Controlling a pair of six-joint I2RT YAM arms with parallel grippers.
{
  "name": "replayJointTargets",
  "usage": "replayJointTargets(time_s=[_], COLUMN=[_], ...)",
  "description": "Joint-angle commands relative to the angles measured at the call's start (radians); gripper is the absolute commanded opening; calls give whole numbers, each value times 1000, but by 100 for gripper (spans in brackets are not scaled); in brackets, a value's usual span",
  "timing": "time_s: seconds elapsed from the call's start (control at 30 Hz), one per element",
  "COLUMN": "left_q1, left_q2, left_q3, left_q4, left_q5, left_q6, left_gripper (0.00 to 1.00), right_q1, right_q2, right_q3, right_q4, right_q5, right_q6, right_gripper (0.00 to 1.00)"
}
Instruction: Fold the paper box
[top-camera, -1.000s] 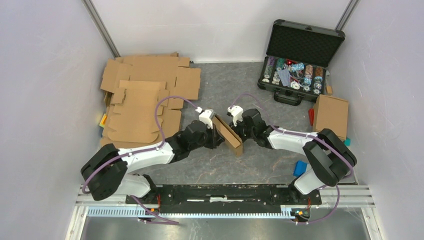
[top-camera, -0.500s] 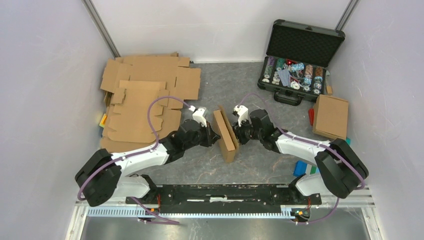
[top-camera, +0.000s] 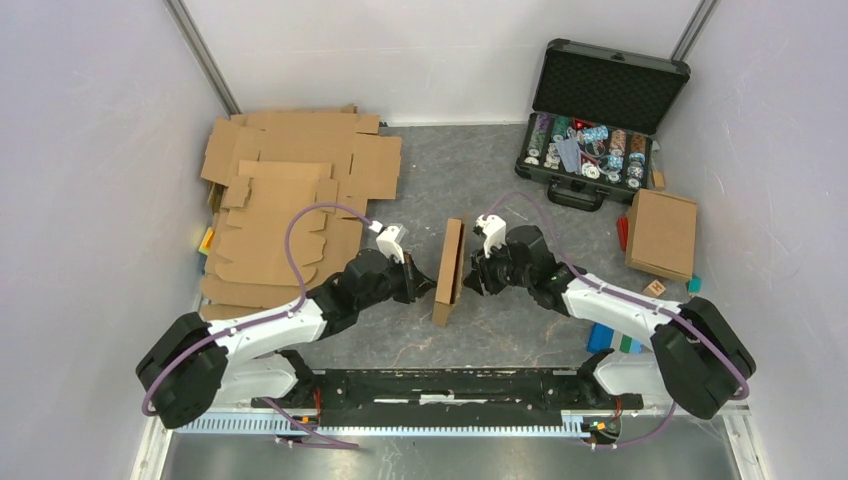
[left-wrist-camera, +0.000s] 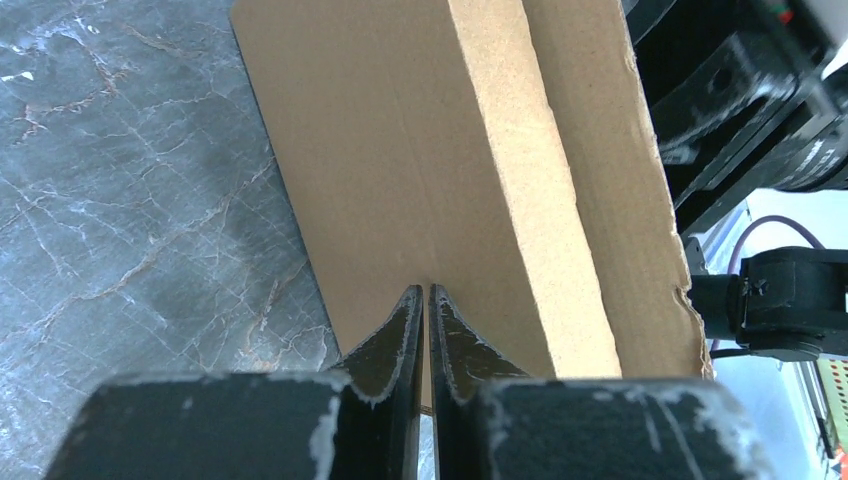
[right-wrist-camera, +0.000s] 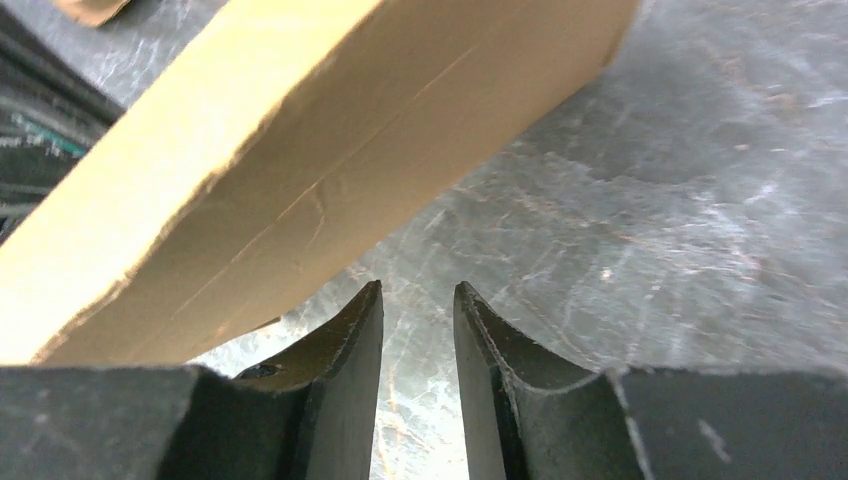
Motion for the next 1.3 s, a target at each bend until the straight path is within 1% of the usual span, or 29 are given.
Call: replayJointTargets(time_s=[0.0, 0.1, 0.2, 0.33, 0.5, 0.67, 0.73, 0.8, 0.93, 1.0, 1.1, 1.17, 1.27], left_q1=[5, 4, 4, 1, 1, 1, 1, 1, 1, 1, 1, 1, 1], left_q2=[8, 32, 63, 111, 78, 25, 20, 26, 55, 63, 62, 62, 66], left_q3=[4, 22, 53, 94, 81, 59, 64, 77, 108, 112, 111, 110, 112], left_q4=[58, 64, 62, 75, 73, 26, 18, 19, 18, 18, 19, 19, 18], left_q5=[17, 10, 10, 63, 66, 22, 13, 17, 22, 18, 2, -7, -9], left_q6=[-29, -17, -7, -15, -32, -24, -16, -10, 5, 6, 6, 7, 10], left_gripper=[12, 12, 12, 12, 12, 12, 12, 12, 12, 12, 12, 12, 12], right_q1=[-5, -5, -1, 56, 79, 77, 75, 71, 56, 38, 3, -17, -28], right_q2=[-61, -59, -25, 22, 32, -1, -17, -35, -77, -93, -117, -138, -156], right_q3=[74, 93, 122, 168, 180, 176, 174, 172, 175, 183, 197, 194, 188], right_q4=[-44, -31, -22, -46, -59, -99, -100, -101, -164, -191, -215, -199, -161], right_q5=[169, 180, 129, 147, 151, 191, 178, 160, 191, 215, 208, 173, 94], right_q6=[29, 50, 60, 49, 39, 5, -2, -1, -4, -4, -1, 11, 34], right_gripper=[39, 40, 41, 40, 40, 41, 41, 41, 42, 43, 44, 46, 58])
